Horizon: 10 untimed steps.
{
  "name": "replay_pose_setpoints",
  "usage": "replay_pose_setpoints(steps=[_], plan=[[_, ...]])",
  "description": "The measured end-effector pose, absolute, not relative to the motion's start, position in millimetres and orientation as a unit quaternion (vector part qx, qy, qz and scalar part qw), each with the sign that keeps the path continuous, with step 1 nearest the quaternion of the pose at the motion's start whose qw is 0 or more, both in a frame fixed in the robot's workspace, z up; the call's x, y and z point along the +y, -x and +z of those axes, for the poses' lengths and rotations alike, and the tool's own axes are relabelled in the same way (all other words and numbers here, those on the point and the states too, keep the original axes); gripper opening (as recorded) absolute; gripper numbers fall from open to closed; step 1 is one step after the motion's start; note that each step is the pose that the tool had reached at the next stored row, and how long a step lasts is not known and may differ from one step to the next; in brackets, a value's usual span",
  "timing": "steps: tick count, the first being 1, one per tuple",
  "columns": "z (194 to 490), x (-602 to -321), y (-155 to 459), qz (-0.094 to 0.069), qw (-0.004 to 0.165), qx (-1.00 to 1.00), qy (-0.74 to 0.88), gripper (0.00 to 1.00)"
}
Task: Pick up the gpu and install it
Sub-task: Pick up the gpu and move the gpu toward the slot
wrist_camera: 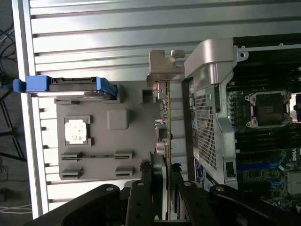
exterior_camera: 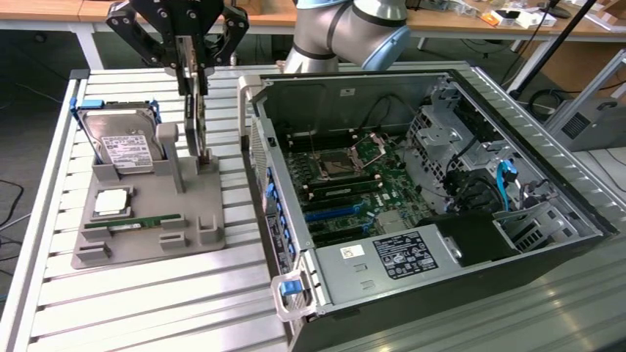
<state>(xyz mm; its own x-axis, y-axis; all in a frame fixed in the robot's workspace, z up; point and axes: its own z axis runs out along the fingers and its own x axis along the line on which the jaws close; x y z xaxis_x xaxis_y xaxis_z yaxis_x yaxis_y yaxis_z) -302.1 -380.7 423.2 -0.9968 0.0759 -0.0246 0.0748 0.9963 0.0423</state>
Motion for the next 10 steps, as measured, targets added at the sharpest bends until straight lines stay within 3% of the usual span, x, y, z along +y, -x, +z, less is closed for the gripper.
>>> replay_pose_setpoints(steps=[10], plan=[[428.3, -380.7, 302.1, 0.021, 0.013, 0.999, -0.038, 0.27]])
